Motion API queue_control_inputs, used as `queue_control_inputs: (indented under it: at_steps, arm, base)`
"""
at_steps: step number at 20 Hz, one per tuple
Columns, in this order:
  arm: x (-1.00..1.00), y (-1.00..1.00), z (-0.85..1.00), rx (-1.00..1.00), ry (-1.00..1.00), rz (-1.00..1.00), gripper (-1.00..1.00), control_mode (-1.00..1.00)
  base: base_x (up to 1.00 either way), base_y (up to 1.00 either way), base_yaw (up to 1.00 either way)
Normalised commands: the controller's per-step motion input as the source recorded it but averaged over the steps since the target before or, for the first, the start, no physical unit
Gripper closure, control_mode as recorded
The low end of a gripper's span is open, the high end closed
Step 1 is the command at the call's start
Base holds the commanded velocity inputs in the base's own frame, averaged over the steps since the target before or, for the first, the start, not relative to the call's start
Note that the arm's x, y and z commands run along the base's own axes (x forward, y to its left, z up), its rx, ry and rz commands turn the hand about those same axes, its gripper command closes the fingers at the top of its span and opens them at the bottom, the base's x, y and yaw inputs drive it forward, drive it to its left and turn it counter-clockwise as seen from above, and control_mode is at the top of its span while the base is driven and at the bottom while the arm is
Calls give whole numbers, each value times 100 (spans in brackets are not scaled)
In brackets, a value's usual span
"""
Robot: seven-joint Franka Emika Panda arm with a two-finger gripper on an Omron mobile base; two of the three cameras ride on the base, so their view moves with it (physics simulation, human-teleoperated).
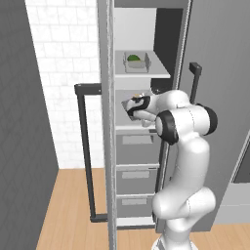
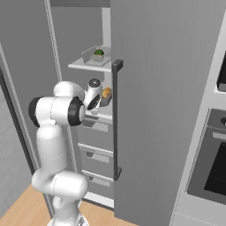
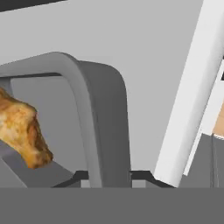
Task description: Take the meat container that has the chicken drumstick and place it on the second highest rack of the freezer. Then take the vegetable container that has the potato and avocado and place it on the highest rack of the freezer.
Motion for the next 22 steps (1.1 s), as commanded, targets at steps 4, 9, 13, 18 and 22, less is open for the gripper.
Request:
queue_control_inputs:
  at_steps: [4, 9, 13, 18, 22]
  arm:
    - [29, 0, -25, 0, 0, -1, -100, -100]
    - [1, 0, -13, 0, -2, 0, -100, -100]
    - [-57, 0, 5, -1, -12, 0, -100, -100]
    - [-95, 0, 46, -15, -26, 14, -100, -100]
    - [-100, 0, 47, -20, -29, 24, -100, -100]
  base:
    - [0, 0, 0]
    - [0, 0, 0]
    - [0, 0, 0]
    - [0, 0, 0]
    - [0, 0, 0]
